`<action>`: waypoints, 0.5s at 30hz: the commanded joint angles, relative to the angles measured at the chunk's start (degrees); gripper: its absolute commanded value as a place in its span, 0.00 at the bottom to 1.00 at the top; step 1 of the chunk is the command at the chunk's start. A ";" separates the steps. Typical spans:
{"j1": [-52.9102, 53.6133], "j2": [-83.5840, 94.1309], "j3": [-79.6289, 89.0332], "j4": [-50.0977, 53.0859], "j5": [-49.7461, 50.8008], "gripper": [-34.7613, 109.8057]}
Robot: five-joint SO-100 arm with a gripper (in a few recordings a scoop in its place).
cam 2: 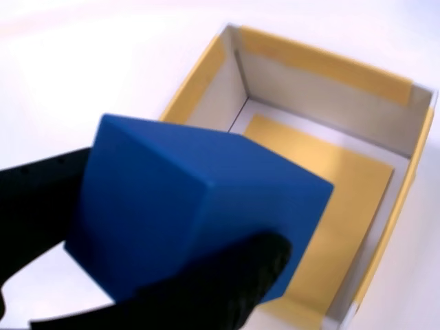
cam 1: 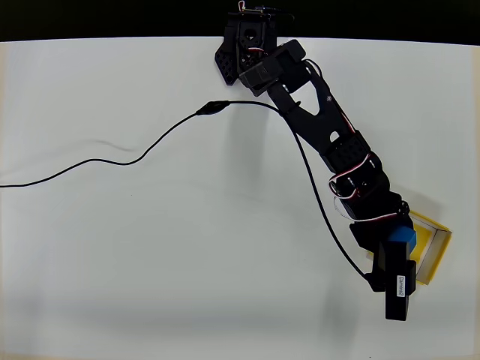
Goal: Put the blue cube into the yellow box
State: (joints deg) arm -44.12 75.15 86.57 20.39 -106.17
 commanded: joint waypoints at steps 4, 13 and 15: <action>-0.62 -0.70 -11.34 -1.93 1.93 0.37; -0.09 -6.86 -14.68 -2.81 8.00 0.38; 0.00 -7.91 -15.38 -3.34 9.58 0.38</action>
State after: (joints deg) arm -44.30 63.46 79.28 19.07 -97.56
